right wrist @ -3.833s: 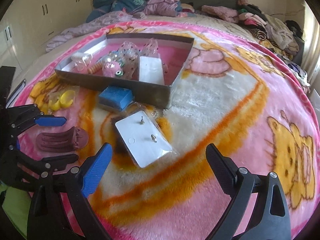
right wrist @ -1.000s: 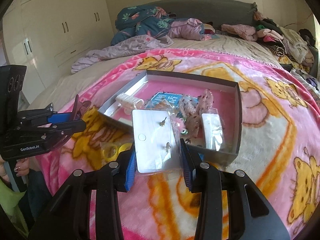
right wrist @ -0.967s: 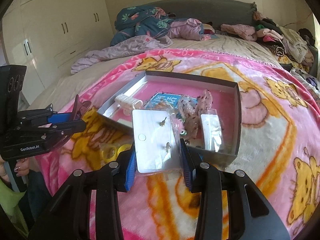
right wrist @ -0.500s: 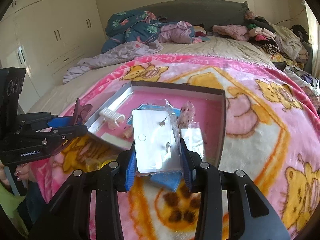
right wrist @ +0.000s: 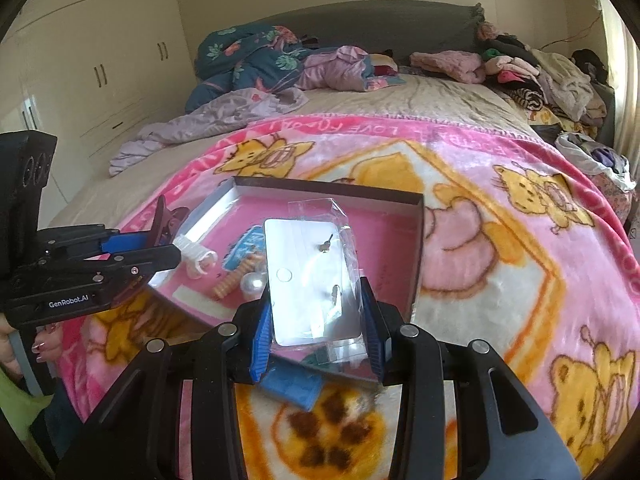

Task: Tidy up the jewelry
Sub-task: 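Carry the brown clip into the box with the left tool while the right carries the card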

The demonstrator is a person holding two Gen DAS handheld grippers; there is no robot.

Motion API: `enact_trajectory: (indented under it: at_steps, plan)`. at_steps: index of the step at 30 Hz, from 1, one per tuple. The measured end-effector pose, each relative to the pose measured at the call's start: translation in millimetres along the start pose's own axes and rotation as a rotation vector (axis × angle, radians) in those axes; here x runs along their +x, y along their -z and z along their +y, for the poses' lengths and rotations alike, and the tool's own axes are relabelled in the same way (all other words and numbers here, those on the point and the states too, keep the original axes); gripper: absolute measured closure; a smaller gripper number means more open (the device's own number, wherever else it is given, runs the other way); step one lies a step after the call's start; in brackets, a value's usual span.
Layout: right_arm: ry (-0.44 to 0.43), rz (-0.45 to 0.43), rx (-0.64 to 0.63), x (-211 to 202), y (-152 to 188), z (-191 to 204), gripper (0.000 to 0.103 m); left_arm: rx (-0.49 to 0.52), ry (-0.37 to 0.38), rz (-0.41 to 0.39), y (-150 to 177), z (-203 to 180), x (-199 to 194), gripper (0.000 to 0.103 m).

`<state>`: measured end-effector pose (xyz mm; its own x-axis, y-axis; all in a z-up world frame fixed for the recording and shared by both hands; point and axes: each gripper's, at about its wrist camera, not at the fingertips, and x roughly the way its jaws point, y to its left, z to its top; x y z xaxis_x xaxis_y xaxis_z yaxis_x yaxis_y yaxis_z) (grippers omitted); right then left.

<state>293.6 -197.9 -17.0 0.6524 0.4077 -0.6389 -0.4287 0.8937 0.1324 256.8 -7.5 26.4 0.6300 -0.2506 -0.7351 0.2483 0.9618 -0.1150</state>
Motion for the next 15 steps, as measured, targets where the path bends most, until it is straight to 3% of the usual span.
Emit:
enact_trajectory:
  at_steps: [15]
  plan:
    - [0.043, 0.052, 0.041, 43, -2, -21, 0.066, -0.022, -0.024, 0.051, -6, 13, 45, 0.078]
